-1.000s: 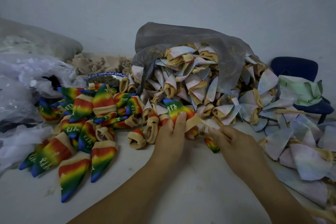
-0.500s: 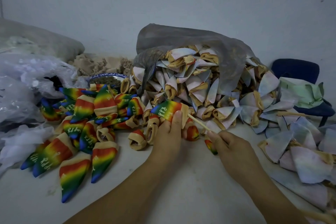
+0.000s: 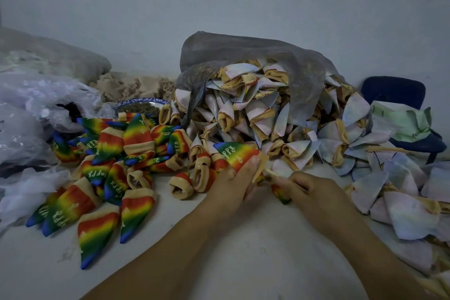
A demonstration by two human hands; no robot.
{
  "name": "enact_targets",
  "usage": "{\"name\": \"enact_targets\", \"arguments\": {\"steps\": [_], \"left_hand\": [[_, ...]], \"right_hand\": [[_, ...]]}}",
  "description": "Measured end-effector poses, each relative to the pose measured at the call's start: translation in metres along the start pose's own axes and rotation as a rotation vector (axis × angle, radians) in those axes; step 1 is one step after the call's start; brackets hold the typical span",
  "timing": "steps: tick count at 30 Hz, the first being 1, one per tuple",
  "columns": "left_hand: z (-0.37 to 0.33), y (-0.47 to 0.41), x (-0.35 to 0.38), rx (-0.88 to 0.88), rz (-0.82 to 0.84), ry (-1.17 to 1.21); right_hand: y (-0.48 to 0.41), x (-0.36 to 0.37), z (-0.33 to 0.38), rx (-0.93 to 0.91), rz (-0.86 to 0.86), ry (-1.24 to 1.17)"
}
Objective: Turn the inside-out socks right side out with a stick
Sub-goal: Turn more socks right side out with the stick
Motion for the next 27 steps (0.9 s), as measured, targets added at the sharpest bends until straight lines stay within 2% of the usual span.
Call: {"name": "enact_targets", "arguments": {"steps": [6, 12, 15, 17, 20, 23, 25, 27], "left_hand": [[-0.002, -0.005, 0.0, -0.016, -0.148, -0.013], [0.009, -0.006, 0.0, -0.054, -0.098, 0.012], [0.008, -0.007, -0.004, -0.045, -0.074, -0.117], [0.008, -0.009, -0.014, -0.083, -0.162, -0.158], [-0.001, -0.013, -0.042, -0.101, -0.406, 0.075], [-0.004, -0.019, -0.06, -0.044, -0.504, 0.254], [-0.002, -0.018, -0.059, -0.047, -0.519, 0.04], [0.001, -0.017, -0.056, 0.053, -0.538, -0.366]], "right_hand": [[-0.002, 0.017, 0.003, 0.061, -0.067, -0.06], [-0.005, 0.016, -0.008, 0.078, -0.07, -0.04], [-0.002, 0.014, -0.012, 0.089, -0.037, 0.008], [0.0, 0.013, -0.015, 0.111, -0.001, 0.037], [0.0, 0.013, -0.016, 0.112, 0.006, 0.068], [-0.001, 0.014, -0.015, 0.103, 0.008, 0.088], [-0.001, 0.014, -0.014, 0.107, 0.004, 0.093], [-0.001, 0.013, -0.015, 0.123, -0.003, 0.089]]}}
Point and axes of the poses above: each hand's wrist, its own y-axis away from the middle knuckle, its own x-axis out of the palm, z = x × y, the point moved 3 cm from there along -y, towards the middle knuckle, and after that the axes turned 7 degrees about -y, right-handed, at the moved point
